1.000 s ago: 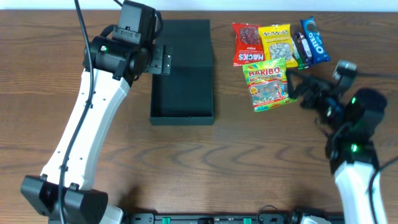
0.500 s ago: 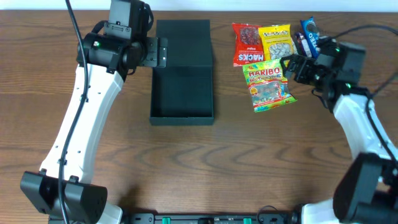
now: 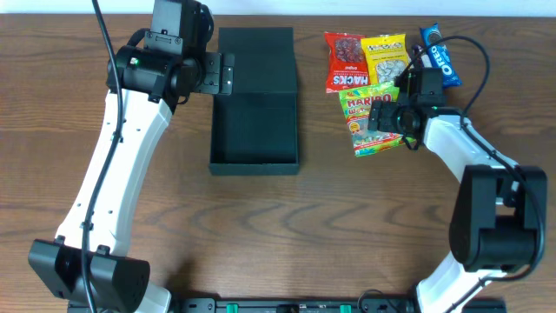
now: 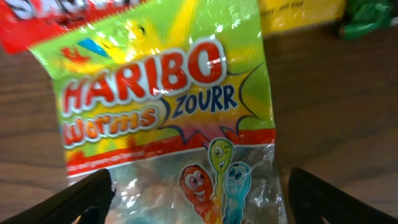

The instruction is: Pack container

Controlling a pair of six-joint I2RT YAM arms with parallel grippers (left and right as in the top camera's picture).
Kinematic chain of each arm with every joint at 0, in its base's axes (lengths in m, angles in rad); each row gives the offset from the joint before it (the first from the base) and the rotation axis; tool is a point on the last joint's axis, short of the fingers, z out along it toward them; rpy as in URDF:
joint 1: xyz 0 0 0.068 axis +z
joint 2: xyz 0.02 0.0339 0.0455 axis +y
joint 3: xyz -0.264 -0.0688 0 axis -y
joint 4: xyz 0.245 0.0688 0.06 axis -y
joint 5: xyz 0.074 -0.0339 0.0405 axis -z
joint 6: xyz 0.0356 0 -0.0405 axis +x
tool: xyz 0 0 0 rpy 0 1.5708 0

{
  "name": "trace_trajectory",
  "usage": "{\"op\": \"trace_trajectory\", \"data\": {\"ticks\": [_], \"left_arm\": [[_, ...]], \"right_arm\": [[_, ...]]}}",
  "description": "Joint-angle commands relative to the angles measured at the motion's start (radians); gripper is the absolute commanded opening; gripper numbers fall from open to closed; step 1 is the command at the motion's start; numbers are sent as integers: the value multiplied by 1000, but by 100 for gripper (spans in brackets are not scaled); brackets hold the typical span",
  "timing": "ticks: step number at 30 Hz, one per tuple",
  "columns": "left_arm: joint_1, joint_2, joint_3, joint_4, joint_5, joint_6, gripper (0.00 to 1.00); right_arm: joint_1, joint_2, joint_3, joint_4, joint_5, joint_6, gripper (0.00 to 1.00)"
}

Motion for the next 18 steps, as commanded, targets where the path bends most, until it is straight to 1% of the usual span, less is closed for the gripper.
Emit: {"op": "trace_trajectory", "data": {"ticks": [1, 2, 3, 6, 8, 10, 11, 12, 15, 18], "left_arm": [[5, 6, -4, -5, 0, 24, 95], [5, 6, -4, -6, 0, 26, 95], [5, 6, -4, -6, 0, 32, 95], [5, 6, -4, -9, 0, 41, 95], [5, 6, -4, -11, -1, 45, 95], [8, 6, -4, -10, 0, 48, 95], [16, 6, -4, -11, -1, 48, 95], [24, 6, -4, -12, 0, 48, 95], [69, 0, -4, -21, 0, 46, 95], [120, -14, -4, -21, 0, 42, 95]], "right_arm": [[14, 32, 15, -1, 67, -8, 84], [16, 44, 15, -1, 82, -8, 80], [18, 53, 15, -3, 90, -9, 73], [18, 74, 15, -10, 91, -8, 47], [19, 80, 15, -21, 91, -8, 25], [23, 80, 15, -33, 91, -7, 12], [25, 80, 16, -39, 91, -3, 3], [26, 79, 18, -47, 91, 13, 1], [33, 49, 48, -103, 60, 42, 1], [53, -10, 118, -182, 43, 73, 1]]}}
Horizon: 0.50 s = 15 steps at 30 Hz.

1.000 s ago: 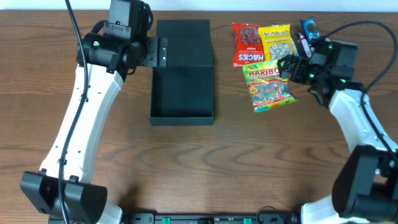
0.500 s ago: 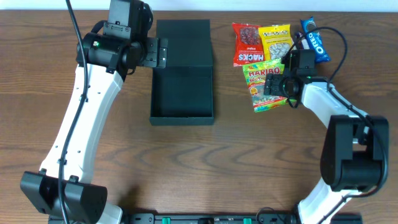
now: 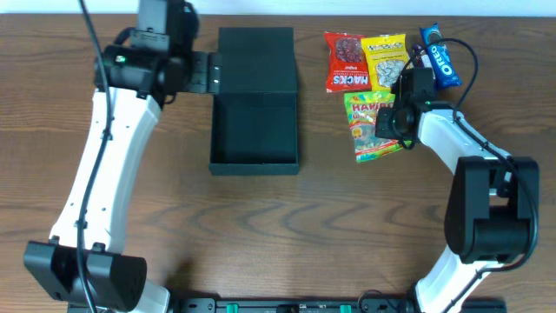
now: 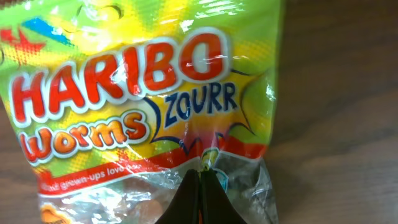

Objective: Pack container
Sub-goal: 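Grasp the green Haribo bag with the right gripper and lift, then lower the Haribo bag into the box and open the right gripper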

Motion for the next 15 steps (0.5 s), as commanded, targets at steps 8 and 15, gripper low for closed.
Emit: {"op": "trace_trajectory", "data": {"ticks": [8, 15], "left_arm": [[176, -46, -4, -1, 8, -2, 95], [206, -46, -4, 7, 7, -16, 95]], "right_arm": [[235, -286, 213, -57, -16, 234, 2], [450, -309, 249, 34, -14, 601, 2]]}}
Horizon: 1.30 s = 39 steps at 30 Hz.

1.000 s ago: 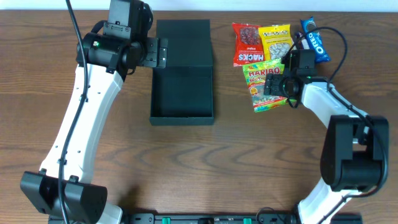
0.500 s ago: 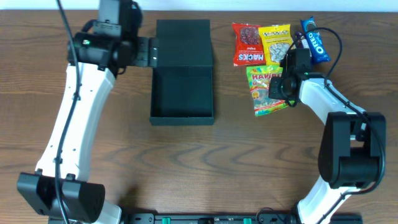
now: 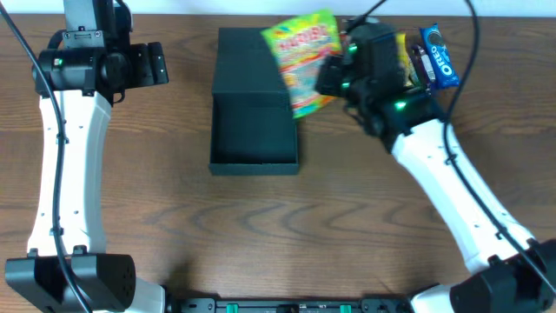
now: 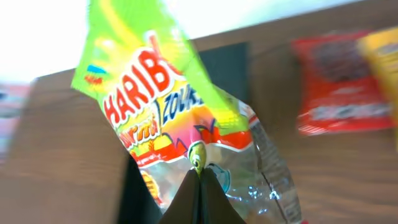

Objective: Pack container
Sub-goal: 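Lower the Haribo bag into the box and open the right gripper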

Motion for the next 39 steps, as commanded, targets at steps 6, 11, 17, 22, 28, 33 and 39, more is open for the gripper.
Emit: {"op": "trace_trajectory", "data": {"ticks": [6, 11, 17, 22, 28, 33, 39], "left_arm": [[6, -19, -4, 27, 6, -31, 95], [6, -19, -4, 29, 6, -35, 95], [6, -19, -4, 24, 6, -38, 95], [6, -19, -4, 21, 6, -38, 95], [6, -19, -4, 21, 6, -38, 95], [6, -19, -4, 16, 7, -38, 95], [6, -19, -4, 15, 24, -38, 95]], "right_arm": [[128, 66, 13, 6, 9, 451, 2], [171, 130, 13, 72, -54, 599, 2], [195, 146, 13, 85, -74, 732, 2], [224, 146, 13, 85, -92, 764, 2], [229, 147, 13, 82, -62, 603, 2], [220, 150, 13, 72, 66, 291, 11], [227, 214, 13, 72, 178, 62, 1]]}}
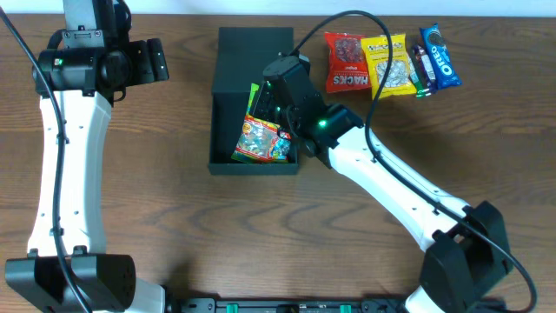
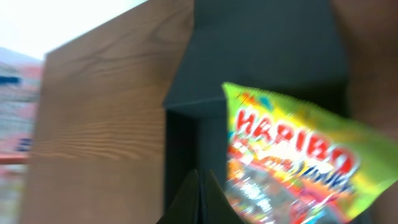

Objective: Pack container
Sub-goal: 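Lower the Haribo bag into the box and open the right gripper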

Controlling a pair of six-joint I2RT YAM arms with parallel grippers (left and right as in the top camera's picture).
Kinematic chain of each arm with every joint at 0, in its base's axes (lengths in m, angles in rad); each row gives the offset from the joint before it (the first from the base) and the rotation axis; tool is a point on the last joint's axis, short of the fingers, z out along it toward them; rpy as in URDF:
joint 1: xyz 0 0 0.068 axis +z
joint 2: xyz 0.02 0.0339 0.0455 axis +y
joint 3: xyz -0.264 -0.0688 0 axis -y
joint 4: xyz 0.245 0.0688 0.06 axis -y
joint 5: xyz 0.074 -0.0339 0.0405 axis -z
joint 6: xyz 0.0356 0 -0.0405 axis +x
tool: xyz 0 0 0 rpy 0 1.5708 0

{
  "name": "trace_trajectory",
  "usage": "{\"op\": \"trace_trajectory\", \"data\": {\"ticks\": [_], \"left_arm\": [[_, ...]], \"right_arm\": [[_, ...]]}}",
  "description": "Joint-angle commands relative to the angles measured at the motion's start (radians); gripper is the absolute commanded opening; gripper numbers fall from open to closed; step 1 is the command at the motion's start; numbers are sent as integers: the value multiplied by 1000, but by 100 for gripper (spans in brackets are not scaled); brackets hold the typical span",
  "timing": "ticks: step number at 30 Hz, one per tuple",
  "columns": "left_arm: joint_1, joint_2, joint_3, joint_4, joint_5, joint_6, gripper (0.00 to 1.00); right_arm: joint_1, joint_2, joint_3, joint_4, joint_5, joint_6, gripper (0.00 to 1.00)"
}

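Observation:
The black container (image 1: 228, 161) stands at mid-table, its open half toward the front. The green and yellow Haribo bag (image 1: 263, 137) is tilted inside that open half; it also shows blurred as the Haribo bag (image 2: 291, 163). My right gripper (image 1: 274, 106) is over the container, and in the wrist view the right gripper (image 2: 199, 179) has its fingers pressed together, with the bag's near edge meeting them on the right. My left gripper (image 1: 158, 59) hovers at the far left, away from the container, with its jaws spread and nothing in them.
At the back right lie a red Hacks bag (image 1: 346, 63), a yellow snack bag (image 1: 385, 63) and a blue Oreo pack (image 1: 440, 54). The container's closed far half (image 1: 254, 52) lies behind the open one. A black cable (image 1: 347, 22) arcs over the table.
My right gripper has gone from above the container's far right corner, bag held high, down to the open half, where the bag now sits. The left arm has not moved.
My right gripper stood open over the Haribo bag beside the other snacks, with the left gripper at the container's left edge. Then the right one was shut on the bag. Then it held the bag above the container, with the left arm drawn away. Now the bag is inside.

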Motion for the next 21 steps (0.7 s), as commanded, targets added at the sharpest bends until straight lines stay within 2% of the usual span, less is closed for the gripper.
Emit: {"op": "trace_trajectory", "data": {"ticks": [1, 4, 12, 21], "left_arm": [[6, -18, -4, -5, 29, -8, 95], [6, -18, -4, -5, 35, -8, 95], [6, -18, -4, -5, 35, -7, 95], [6, -18, -4, -2, 35, -6, 95]], "right_arm": [[2, 69, 12, 1, 82, -193, 1], [3, 134, 12, 4, 89, -249, 1], [2, 285, 12, 6, 135, -267, 1], [0, 351, 12, 34, 116, -338, 1]]}}
